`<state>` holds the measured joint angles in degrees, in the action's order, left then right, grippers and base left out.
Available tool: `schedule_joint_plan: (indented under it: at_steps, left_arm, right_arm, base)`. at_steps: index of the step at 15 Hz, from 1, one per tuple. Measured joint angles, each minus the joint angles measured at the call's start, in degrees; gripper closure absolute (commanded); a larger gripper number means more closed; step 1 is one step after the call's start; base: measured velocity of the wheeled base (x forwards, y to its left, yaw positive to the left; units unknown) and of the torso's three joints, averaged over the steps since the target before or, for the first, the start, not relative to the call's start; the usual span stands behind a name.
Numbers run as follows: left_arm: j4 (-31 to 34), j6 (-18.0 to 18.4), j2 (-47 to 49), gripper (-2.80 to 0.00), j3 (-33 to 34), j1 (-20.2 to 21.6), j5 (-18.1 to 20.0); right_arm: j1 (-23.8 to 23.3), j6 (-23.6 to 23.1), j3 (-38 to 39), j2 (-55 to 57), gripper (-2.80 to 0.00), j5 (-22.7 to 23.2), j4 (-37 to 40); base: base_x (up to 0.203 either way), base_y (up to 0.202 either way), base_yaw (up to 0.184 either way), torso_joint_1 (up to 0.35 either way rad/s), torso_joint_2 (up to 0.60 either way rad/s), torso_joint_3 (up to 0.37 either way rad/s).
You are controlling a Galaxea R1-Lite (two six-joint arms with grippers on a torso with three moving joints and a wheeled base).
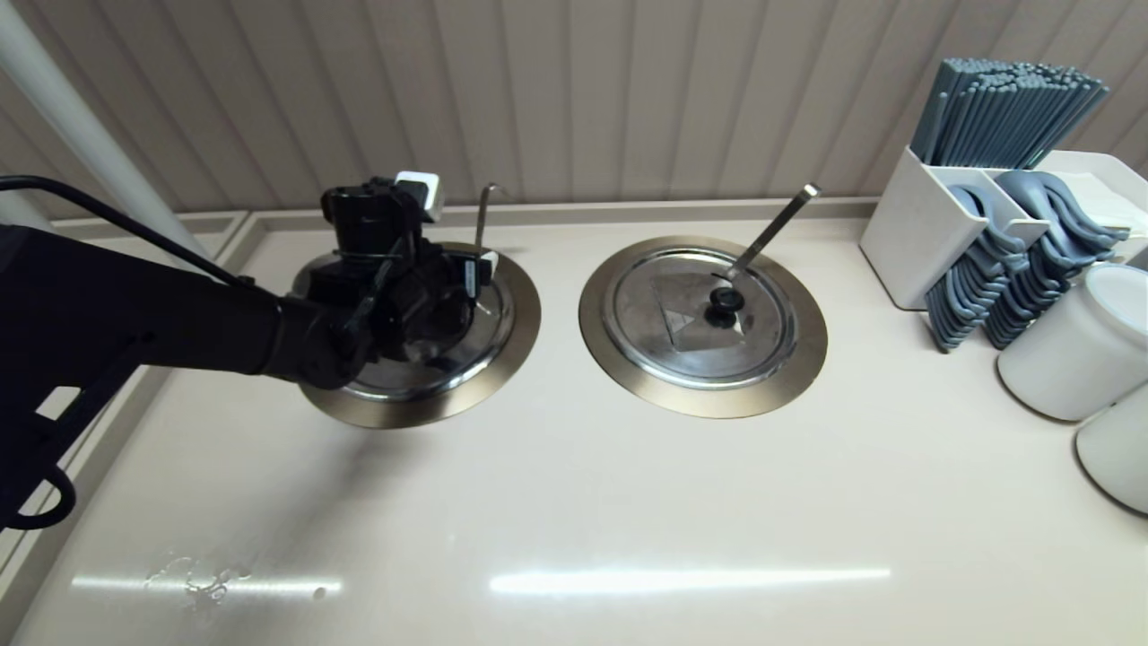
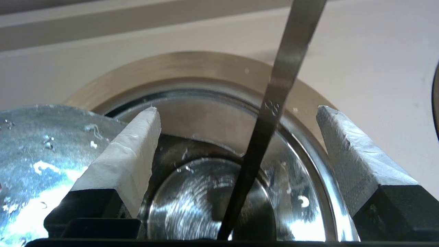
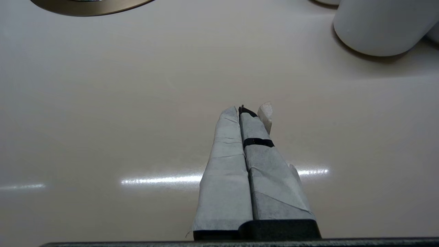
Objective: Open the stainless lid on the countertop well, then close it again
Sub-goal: Close the lid
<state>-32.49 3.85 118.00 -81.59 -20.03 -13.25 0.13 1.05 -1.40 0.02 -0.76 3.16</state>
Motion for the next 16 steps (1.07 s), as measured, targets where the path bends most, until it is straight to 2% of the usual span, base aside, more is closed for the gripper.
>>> schedule_joint_plan:
  at_steps: [2, 5, 7, 10, 12, 13, 16]
  left_arm:
    - [4.23, -0.05, -2.00, -2.80, 0.20, 0.22, 0.28]
    - [5.51, -1.78, -5.06, -2.80, 2.01, 2.40, 2.20]
    - [5.50, -7.48, -7.45, -2.80, 2.69, 4.09, 4.59]
    - [5.31, -20.57, -11.46, -2.80, 6.04, 7.88, 7.15]
    - [5.39, -27.17, -13.92, -2.80, 8.63, 10.82, 7.82]
    - [5.42, -30.08, -15.36, -2.80, 10.80, 11.66, 7.85]
    - [5.14, -35.18, -18.89, -2.80, 17.02, 14.06, 7.87]
  right_arm:
    - [0.02, 0.00, 0.00, 0.00, 0.00, -0.01, -0.02]
    - [0.02, -0.01, 0.00, 0.00, 0.00, -0.01, -0.02]
    - [0.02, -0.01, 0.00, 0.00, 0.00, 0.02, -0.02]
    - [0.02, 0.00, 0.00, 0.00, 0.00, 0.02, -0.02]
    - [0.02, 0.00, 0.00, 0.00, 0.00, -0.01, 0.00]
    - [0.02, -0.01, 0.00, 0.00, 0.00, 0.02, 0.00]
    - [0.02, 0.00, 0.00, 0.00, 0.00, 0.03, 0.00]
  base:
    - [0.000, 0.000, 0.000, 0.000, 0.00, 0.000]
    - [0.000, 0.000, 0.000, 0.000, 0.00, 0.000]
    - [0.000, 0.000, 0.000, 0.000, 0.00, 0.000]
    - [0.000, 0.000, 0.000, 0.000, 0.00, 0.000]
    - [0.000, 0.000, 0.000, 0.000, 0.00, 0.000]
    - [0.000, 0.000, 0.000, 0.000, 0.00, 0.000]
    - [0.000, 0.000, 0.000, 0.000, 0.00, 0.000]
